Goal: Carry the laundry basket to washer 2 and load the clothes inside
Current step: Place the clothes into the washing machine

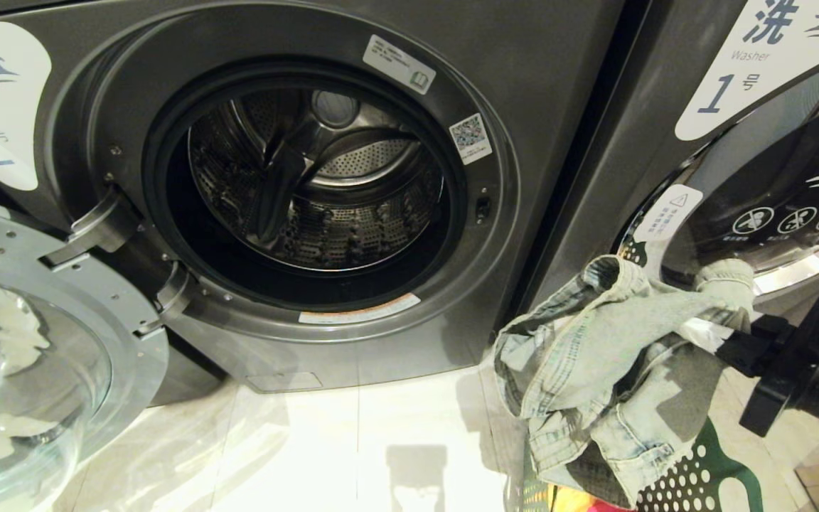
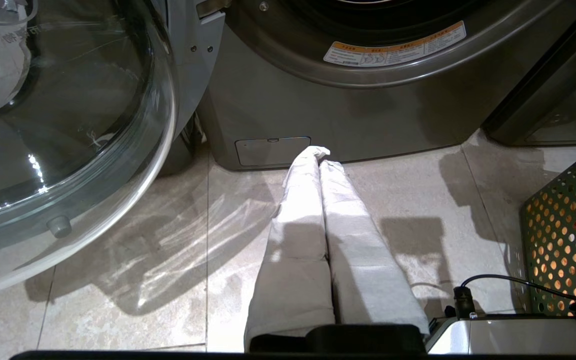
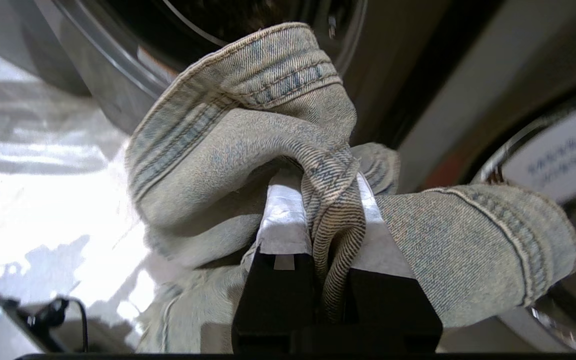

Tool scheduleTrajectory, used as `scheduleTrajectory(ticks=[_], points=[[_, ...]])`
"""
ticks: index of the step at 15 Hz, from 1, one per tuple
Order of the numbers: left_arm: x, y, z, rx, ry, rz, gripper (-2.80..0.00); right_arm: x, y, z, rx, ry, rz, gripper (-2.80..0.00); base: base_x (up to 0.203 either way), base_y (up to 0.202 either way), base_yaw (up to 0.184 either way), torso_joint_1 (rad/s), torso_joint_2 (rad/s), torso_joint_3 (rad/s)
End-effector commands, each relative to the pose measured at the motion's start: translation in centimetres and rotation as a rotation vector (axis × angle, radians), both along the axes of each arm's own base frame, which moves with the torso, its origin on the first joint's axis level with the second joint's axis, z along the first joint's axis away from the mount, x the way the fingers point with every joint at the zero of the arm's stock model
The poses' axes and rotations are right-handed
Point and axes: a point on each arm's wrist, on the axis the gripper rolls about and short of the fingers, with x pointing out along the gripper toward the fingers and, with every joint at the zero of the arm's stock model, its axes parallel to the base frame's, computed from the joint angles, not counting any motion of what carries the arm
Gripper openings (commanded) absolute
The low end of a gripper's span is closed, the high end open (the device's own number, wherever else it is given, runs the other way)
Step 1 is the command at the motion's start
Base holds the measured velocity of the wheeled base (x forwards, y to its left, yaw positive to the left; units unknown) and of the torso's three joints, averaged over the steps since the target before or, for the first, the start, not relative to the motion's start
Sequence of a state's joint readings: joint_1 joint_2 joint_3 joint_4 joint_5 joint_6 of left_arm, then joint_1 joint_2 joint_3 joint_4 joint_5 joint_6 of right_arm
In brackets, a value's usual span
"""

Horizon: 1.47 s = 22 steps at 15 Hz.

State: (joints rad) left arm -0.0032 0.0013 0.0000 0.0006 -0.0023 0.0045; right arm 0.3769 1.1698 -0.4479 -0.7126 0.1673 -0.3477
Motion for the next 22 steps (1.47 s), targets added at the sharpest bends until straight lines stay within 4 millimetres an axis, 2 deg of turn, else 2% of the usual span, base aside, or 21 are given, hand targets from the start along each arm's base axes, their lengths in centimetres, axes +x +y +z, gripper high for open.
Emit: scheduleTrajectory(ticks=[1, 5, 7, 11, 22], points=[[0.0, 0.0, 0.0, 0.0, 0.001, 0.001, -2.8, 1.3, 1.0, 0.0, 0.002, 0.006, 0.023, -2.8, 0.0, 0.0, 0.0, 0.0, 0.0, 0.0], [0.0, 0.0, 0.0, 0.0, 0.001, 0.0, -2.8, 2.9, 1.5, 0.2, 0.009, 0.03, -0.041, -2.8, 0.0, 0.0, 0.0, 0.0, 0.0, 0.0], [0.0, 0.0, 0.0, 0.0, 0.0, 0.001, -2.8, 2.9, 1.9, -0.2, -0.014, 0.075, -0.094, -2.8, 0.0, 0.0, 0.0, 0.0, 0.0, 0.0], [0.0, 0.0, 0.0, 0.0, 0.001, 0.0, -2.8, 3.6, 2.0, 0.5, -0.037, 0.102, -0.224, -2.8, 0.0, 0.0, 0.0, 0.0, 0.0, 0.0], [0.0, 0.0, 0.0, 0.0, 0.0, 0.0, -2.8, 3.4, 3.5, 0.8, -0.029, 0.095, -0.154, -2.8, 0.0, 0.0, 0.0, 0.0, 0.0, 0.0]])
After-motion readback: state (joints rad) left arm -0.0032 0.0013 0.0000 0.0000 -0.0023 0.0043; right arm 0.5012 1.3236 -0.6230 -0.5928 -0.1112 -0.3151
